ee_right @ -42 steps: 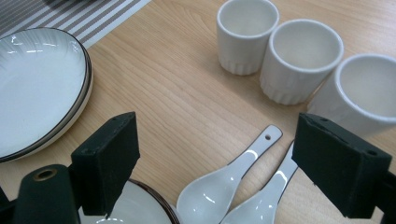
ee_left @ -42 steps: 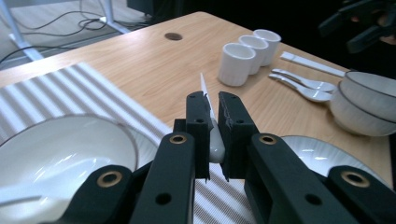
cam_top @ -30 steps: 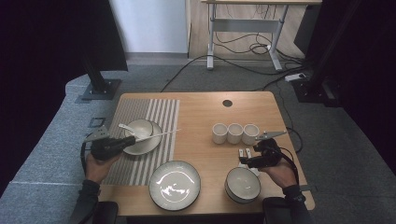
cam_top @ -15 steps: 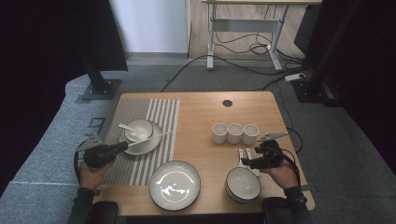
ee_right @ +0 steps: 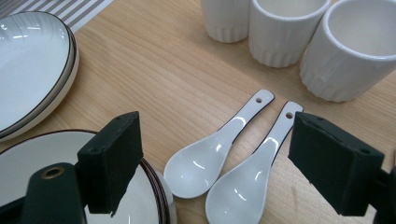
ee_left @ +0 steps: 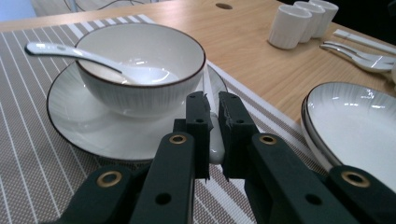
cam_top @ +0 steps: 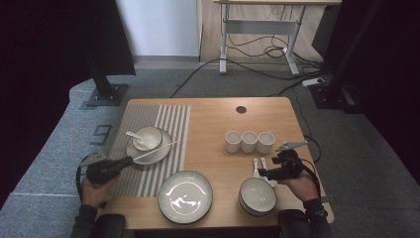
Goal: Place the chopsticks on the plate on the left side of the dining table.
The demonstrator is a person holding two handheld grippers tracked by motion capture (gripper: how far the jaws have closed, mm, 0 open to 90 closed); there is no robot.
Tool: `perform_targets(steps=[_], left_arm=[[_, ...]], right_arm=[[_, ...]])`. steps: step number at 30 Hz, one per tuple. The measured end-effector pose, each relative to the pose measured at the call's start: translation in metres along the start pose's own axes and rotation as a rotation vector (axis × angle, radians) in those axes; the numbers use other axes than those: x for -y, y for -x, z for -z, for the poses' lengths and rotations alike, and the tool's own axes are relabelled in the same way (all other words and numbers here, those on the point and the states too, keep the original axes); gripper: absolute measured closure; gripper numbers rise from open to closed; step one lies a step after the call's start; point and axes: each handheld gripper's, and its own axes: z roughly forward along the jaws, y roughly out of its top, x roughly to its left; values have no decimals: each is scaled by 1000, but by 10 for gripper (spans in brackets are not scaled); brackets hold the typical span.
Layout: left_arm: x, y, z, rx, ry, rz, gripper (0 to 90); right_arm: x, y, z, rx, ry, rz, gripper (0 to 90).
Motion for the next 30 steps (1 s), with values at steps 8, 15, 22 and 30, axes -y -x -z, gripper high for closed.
perform_targets(steps=[8, 15, 22, 30], left_arm=[[10, -2, 0, -3, -31, 0, 835], [18, -3, -3, -4, -62, 2, 835], [24, -5, -10, -6, -100, -3, 834], [27, -7, -14, -8, -150, -25, 832]], right_arm=[[0, 0, -1, -5, -7, 1, 180], [0, 1, 0, -7, -11, 2, 188], [0, 1, 1, -6, -8, -1, 191], [1, 3, 3, -3, 2, -11, 190]])
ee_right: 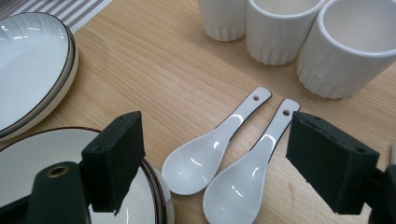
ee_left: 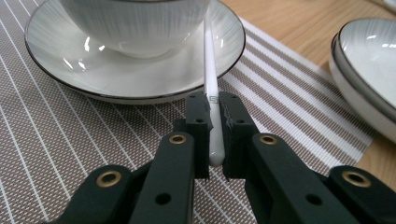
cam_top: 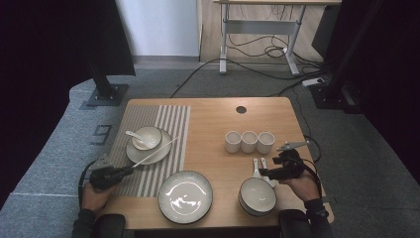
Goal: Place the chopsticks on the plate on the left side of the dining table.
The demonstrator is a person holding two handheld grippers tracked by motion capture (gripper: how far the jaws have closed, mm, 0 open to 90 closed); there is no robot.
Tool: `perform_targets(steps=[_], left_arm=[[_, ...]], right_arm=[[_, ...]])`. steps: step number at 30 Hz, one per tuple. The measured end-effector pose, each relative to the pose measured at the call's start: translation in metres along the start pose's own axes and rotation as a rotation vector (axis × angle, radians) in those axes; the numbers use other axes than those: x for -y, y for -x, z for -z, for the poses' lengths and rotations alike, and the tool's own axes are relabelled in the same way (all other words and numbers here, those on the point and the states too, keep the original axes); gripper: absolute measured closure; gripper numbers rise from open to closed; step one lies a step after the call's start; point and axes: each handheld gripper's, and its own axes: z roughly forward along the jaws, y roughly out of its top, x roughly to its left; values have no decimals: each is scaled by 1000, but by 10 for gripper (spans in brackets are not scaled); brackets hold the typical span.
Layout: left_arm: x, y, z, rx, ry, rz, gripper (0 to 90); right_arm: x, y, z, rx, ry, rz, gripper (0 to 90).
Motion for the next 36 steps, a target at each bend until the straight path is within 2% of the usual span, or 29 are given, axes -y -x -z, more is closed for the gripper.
perform_targets(steps=[15, 21, 28, 33, 36], left_arm=[[5, 2, -8, -47, -57, -57, 819], [6, 1, -7, -56, -53, -52, 801], [7, 2, -5, -47, -35, -43, 636], [6, 3, -2, -55, -15, -30, 527], [3, 5, 1, -74, 1, -20, 448]], right_arm=[[4, 3, 0, 6, 1, -6, 190], [6, 4, 0, 4, 10, -15, 190], [9, 7, -1, 7, 20, -22, 188], [11, 8, -1, 37, 37, -23, 166], [13, 9, 1, 65, 54, -32, 154]])
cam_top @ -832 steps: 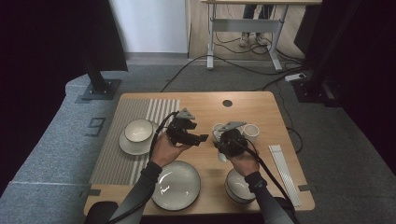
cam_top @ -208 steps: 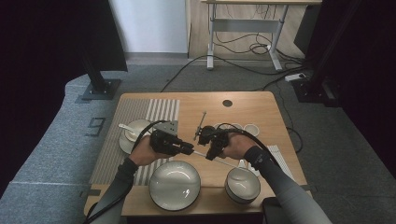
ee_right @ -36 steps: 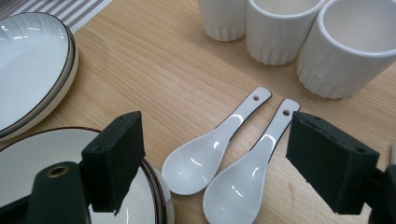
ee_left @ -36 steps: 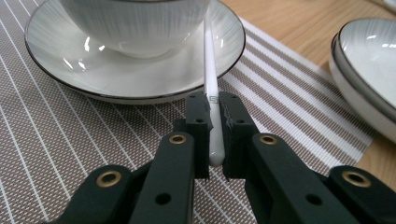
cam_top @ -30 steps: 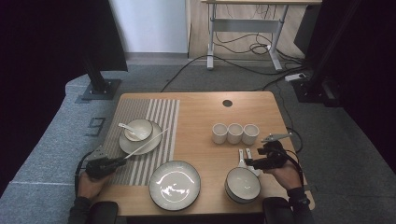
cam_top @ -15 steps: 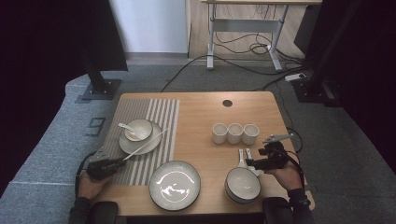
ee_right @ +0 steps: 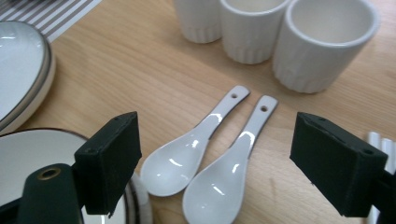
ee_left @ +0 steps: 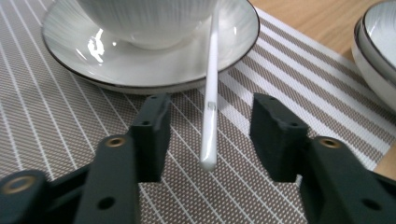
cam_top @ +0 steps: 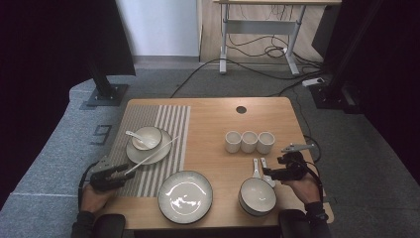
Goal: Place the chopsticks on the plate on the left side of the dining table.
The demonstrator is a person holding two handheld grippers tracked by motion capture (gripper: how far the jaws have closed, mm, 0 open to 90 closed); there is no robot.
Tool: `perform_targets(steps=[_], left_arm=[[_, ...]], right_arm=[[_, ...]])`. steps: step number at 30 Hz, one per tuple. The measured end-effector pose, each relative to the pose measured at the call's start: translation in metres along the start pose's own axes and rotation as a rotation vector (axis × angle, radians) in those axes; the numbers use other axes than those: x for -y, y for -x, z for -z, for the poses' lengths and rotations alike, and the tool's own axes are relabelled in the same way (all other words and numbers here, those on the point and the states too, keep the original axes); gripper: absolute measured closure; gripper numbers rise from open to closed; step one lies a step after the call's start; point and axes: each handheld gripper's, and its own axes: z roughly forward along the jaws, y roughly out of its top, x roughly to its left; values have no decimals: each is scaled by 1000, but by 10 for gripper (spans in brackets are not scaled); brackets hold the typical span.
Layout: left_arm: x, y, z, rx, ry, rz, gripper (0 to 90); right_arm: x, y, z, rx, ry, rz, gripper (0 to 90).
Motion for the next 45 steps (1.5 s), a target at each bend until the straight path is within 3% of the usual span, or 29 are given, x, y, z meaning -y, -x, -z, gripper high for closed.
perform_targets(steps=[8, 13, 17, 21, 26, 34, 45], left_arm=[[-13, 12, 7, -26, 79, 45, 250], [-19, 24, 3, -25, 87, 55, 151], [-20, 34, -4, -29, 80, 52, 136], [-19, 41, -11, -21, 99, 76, 111], [-22, 54, -19, -24, 75, 54, 67], [-25, 66, -28, -36, 19, 18, 6], [-22, 61, -32, -67, -32, 54, 0]], right_arm=[[8, 3, 2, 106, 36, 4, 135], [15, 4, 1, 162, 51, 4, 136], [22, 9, -1, 183, 78, -30, 136], [31, 14, -4, 210, 101, -64, 133], [38, 18, -8, 269, 111, -85, 95], [46, 16, -16, 345, 149, -61, 86], [52, 10, -21, 375, 169, -16, 91]])
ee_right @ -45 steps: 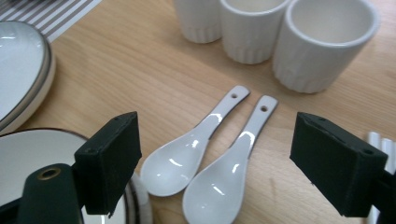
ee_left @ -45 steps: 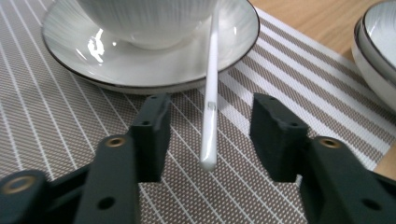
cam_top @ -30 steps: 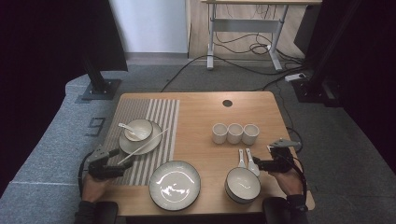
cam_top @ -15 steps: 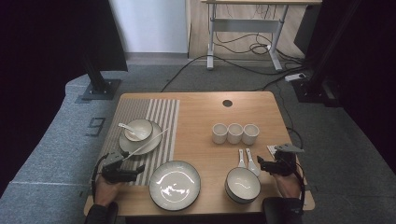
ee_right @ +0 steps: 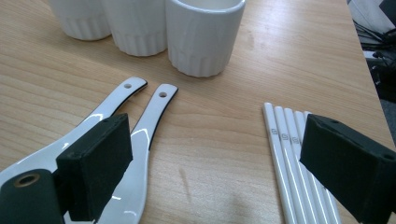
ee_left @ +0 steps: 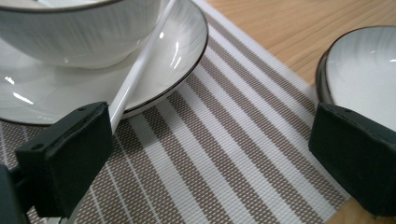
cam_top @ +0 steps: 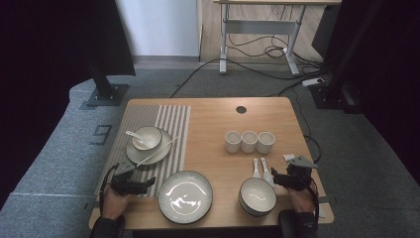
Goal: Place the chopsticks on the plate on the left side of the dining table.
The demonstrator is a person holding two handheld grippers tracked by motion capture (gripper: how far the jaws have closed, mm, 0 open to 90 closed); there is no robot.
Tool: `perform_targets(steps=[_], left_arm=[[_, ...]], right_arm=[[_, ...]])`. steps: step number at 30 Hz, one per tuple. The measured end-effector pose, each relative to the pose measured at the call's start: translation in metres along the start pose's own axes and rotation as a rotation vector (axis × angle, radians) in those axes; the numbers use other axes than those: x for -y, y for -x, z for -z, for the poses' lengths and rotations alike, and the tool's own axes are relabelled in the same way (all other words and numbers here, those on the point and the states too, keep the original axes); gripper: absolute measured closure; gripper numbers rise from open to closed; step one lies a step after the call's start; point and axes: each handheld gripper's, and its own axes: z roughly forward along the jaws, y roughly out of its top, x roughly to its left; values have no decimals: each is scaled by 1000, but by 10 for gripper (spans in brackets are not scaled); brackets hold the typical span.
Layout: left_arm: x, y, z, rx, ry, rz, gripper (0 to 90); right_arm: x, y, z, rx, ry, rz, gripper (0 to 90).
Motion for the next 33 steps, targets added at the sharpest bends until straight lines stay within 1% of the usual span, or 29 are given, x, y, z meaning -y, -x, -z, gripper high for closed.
perform_targets(steps=[4, 8, 11, 13, 15, 20, 23, 33], left_arm=[[1, -3, 0, -16, 4, 21, 0], [2, -10, 2, -38, 26, 70, 0], [4, -15, 3, -46, 48, 105, 6], [4, -18, 3, -55, 53, 117, 10], [3, -20, 2, -61, 54, 120, 15], [0, -24, -4, -82, 41, 111, 16], [-1, -28, -7, -95, 42, 118, 18], [-8, -37, -18, -140, 15, 114, 20]], right_arm=[[0, -1, 1, 3, 5, 5, 94], [1, 1, 1, 9, 5, 1, 96], [1, 1, 2, 10, 5, -3, 98], [2, 2, 2, 9, 5, -4, 100], [2, 2, 2, 9, 4, -5, 101], [2, 1, 1, 7, 2, 0, 105], [2, 2, 1, 8, 0, -1, 106], [3, 4, 3, 11, 2, -4, 111]])
